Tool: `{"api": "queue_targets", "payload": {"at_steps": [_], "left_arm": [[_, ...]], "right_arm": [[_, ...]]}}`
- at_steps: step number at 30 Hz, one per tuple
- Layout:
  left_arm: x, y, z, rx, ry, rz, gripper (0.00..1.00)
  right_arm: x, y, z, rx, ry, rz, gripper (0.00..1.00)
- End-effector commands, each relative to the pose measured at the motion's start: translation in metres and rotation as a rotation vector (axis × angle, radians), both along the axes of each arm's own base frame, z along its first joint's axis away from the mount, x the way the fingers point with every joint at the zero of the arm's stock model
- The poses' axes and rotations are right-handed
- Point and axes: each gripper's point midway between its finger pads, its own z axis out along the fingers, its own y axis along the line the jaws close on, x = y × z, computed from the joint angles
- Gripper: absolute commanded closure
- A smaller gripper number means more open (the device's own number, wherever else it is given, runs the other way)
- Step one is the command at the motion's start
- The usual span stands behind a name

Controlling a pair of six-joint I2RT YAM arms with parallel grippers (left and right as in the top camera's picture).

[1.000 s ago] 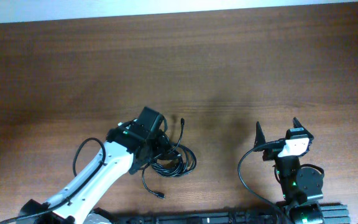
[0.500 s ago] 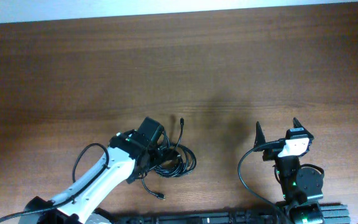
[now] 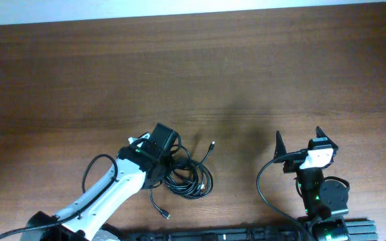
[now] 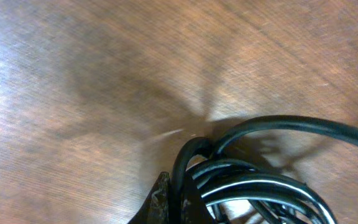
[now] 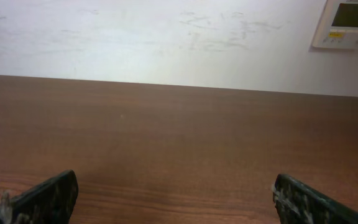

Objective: Untangle cables
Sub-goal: 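Close the left gripper on the cable bundle and lift it, then move the right gripper toward the cable held by the left gripper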

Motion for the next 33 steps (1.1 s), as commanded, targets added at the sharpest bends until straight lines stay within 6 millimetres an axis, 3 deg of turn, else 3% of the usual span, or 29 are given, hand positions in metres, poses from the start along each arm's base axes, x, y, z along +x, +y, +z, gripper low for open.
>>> {"api": "queue_targets", "payload": {"at_steps": [1, 6, 10, 14, 19, 26, 33], "left_arm": [[0.009, -0.003, -0.001, -0.006, -0.042, 0.003, 1.0], [0.025, -0.015, 0.009, -0.037, -0.112, -0.081, 1.0], [0.045, -0.035, 0.037, -0.079, -0.223, -0.262, 1.0], [0.069, -0.061, 0.087, -0.115, -0.448, -0.525, 1.0], [0.08, -0.086, 0.148, -0.157, -0.736, -0.756, 1.0], [0.077, -0.084, 0.197, -0.175, -0.905, -0.755, 1.0], [0.073, -0.082, 0.21, -0.184, -0.946, -0.751, 1.0]], "right_arm": [[0.0, -0.001, -0.003, 0.0, 0.005, -0.002, 0.01], [0.0, -0.001, -0.003, 0.0, 0.005, -0.002, 0.01], [0.0, -0.001, -0.003, 0.0, 0.005, -0.002, 0.01], [0.0, -0.001, -0.003, 0.0, 0.005, -0.002, 0.01], [0.0, -0.001, -0.003, 0.0, 0.005, -0.002, 0.01], [0.0, -0.001, -0.003, 0.0, 0.005, -0.002, 0.01], [0.0, -0.001, -0.003, 0.0, 0.005, -0.002, 0.01]]}}
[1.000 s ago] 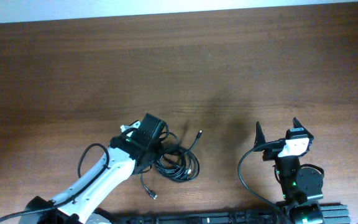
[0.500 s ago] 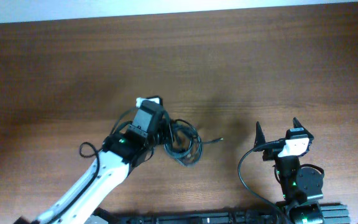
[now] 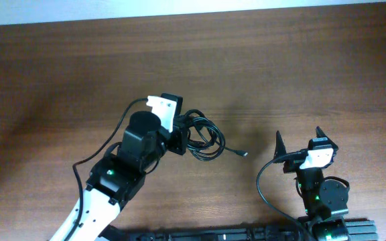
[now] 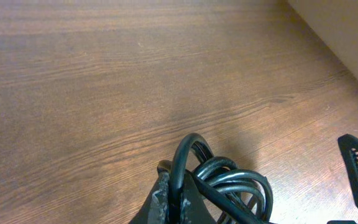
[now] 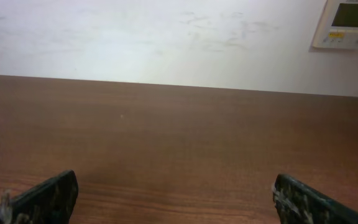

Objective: Untangle cables
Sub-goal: 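Move the right gripper toward the cable held by the left gripper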

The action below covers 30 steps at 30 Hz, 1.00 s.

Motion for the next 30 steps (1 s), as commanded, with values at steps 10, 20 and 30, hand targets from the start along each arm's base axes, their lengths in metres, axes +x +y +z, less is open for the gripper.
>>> {"api": "queue_targets", "payload": {"at_steps": [10, 20, 30], "left_arm": [[-0.011, -0.015, 0.03, -0.088, -0.044, -0.096, 1.0], [-0.007, -0.017, 0.039, -0.143, -0.049, -0.073, 1.0], [-0.003, -0.017, 0.045, -0.194, -0.04, -0.03, 1.0]], "right_arm": [[0.0, 0.0, -0.001, 0.001, 0.0, 0.006, 0.01], [-0.005, 0.003, 0.06, 0.273, -0.18, 0.032, 0.01], [-0.026, 0.001, 0.08, 0.356, -0.006, 0.003, 0.01]]}}
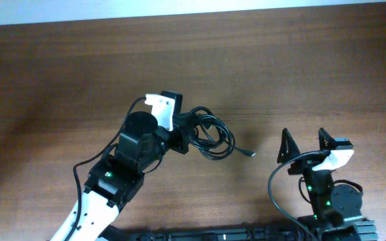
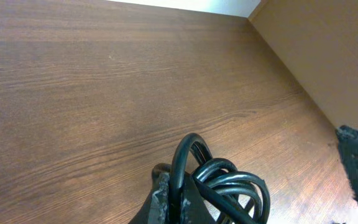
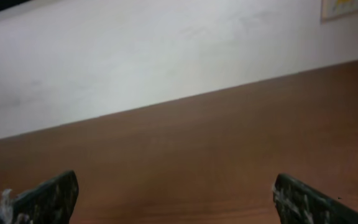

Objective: Untangle cables
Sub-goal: 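Move the right gripper toward the cable held by the left gripper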

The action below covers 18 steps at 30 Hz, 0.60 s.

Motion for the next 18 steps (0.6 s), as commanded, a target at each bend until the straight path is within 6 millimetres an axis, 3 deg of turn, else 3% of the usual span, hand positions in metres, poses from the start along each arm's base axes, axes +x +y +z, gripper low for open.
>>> {"api": "queue_targets", "payload": {"at_steps": [1, 7, 15, 18], "left_arm": [[0.001, -0.002, 0.024, -0.055, -0.043, 0.006, 1.0], [0.004, -0.004, 0.033, -0.078, -0.078, 0.005, 1.0], [0.002, -0.002, 0.027, -0.061, -0.053, 0.006, 1.0], [0.002, -0.002, 0.026, -0.06, -0.052, 0.006, 1.0]], "right_arm": [[-0.012, -0.002, 0.036, 0.035, -0.011, -0.004, 0.01], [-0.009, 0.002, 0.055, 0.014, 0.12, 0.016, 0.01], [0.001, 0.035, 0.077, 0.026, 0.367, 0.199, 0.01], [0.003, 0.06, 0.086, 0.065, 0.428, 0.343, 0.01]]}}
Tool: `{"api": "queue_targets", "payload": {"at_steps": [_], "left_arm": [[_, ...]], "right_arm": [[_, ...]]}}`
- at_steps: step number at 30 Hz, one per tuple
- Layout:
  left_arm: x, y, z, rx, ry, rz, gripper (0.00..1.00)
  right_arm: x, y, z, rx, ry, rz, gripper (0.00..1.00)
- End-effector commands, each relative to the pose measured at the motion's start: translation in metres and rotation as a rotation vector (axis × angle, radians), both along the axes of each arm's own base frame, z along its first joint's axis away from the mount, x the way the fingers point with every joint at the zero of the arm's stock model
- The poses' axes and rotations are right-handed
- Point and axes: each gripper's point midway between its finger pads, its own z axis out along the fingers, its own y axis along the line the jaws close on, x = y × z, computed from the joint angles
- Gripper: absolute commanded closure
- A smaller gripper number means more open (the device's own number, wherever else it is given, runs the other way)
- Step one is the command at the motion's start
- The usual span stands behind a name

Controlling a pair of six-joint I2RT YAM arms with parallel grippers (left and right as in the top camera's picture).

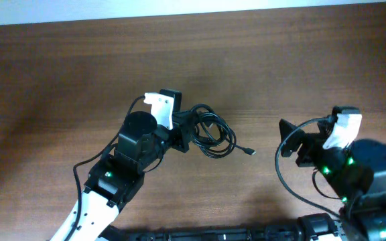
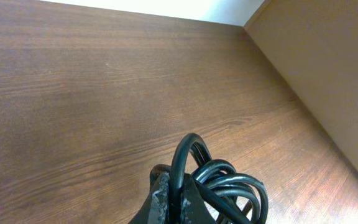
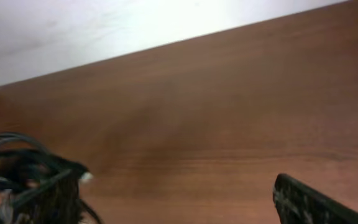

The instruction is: Untangle cables

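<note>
A bundle of tangled black cables (image 1: 211, 135) hangs off the table in my left gripper (image 1: 187, 136), which is shut on one of its loops. One loose end with a small plug (image 1: 250, 152) trails out to the right. In the left wrist view the fingers (image 2: 166, 198) pinch a loop, and the coils (image 2: 232, 186) bulge out to the right. My right gripper (image 1: 285, 140) is open, to the right of the bundle and facing it. Its view shows the bundle (image 3: 17, 163) blurred at the left edge, behind the left finger (image 3: 45, 198).
The brown wooden table (image 1: 300, 60) stretches out behind both arms. A white wall (image 3: 104, 25) runs along its far edge. Each arm's own black lead loops beside its base near the table's front.
My right arm has lifted off its rest and turned left, so its open gripper now faces the bundle. The left gripper and the held bundle have hardly moved.
My left gripper was shut on the bundle low at the table's front, with the right arm parked. Then the bundle hung lifted nearer the table's middle. Later the right arm had started to shift, and now it faces the bundle.
</note>
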Motion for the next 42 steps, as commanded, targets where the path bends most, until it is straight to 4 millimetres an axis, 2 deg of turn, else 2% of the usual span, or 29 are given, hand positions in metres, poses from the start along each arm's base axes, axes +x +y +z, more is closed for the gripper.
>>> {"api": "queue_targets", "payload": {"at_steps": [1, 3, 7, 9, 12, 16, 22, 28, 31, 34, 38, 42], "left_arm": [[0.0, -0.001, 0.02, -0.036, -0.039, -0.001, 1.0], [-0.001, -0.001, 0.02, -0.035, -0.037, -0.001, 1.0], [0.001, -0.002, 0.017, -0.031, -0.03, -0.001, 1.0], [0.001, -0.003, 0.014, -0.041, -0.007, 0.006, 1.0], [0.001, -0.005, 0.009, -0.062, 0.033, 0.011, 1.0], [0.004, -0.008, 0.006, -0.065, 0.043, 0.006, 1.0], [0.005, -0.022, 0.011, -0.107, 0.025, -0.059, 1.0], [0.008, -0.03, 0.007, -0.132, 0.049, -0.076, 1.0], [0.006, -0.039, 0.012, -0.16, 0.037, -0.127, 1.0], [0.003, -0.048, 0.018, -0.181, 0.012, -0.164, 1.0], [-0.003, -0.058, 0.024, -0.195, -0.009, -0.197, 1.0], [-0.013, -0.068, 0.025, -0.198, -0.008, -0.234, 1.0]], "right_arm": [[0.002, 0.038, 0.022, 0.097, 0.031, 0.207, 0.01], [0.007, 0.046, 0.018, 0.123, 0.058, 0.248, 0.01], [0.018, 0.048, 0.003, 0.132, 0.123, 0.25, 0.01], [0.024, 0.056, 0.003, 0.157, 0.13, 0.289, 0.01], [0.034, 0.066, 0.009, 0.32, 0.172, 0.259, 0.02], [0.036, 0.082, 0.002, 0.439, 0.268, 0.31, 0.01], [0.03, 0.118, 0.016, 0.521, 0.251, 0.622, 0.02], [0.018, 0.129, 0.021, 0.537, 0.232, 0.768, 0.02], [0.012, 0.136, 0.021, 0.525, 0.231, 0.804, 0.02], [0.009, 0.143, 0.018, 0.506, 0.241, 0.814, 0.01], [0.018, 0.14, -0.006, 0.448, 0.31, 0.707, 0.02], [0.019, 0.141, -0.016, 0.497, 0.397, 0.674, 0.02]]}}
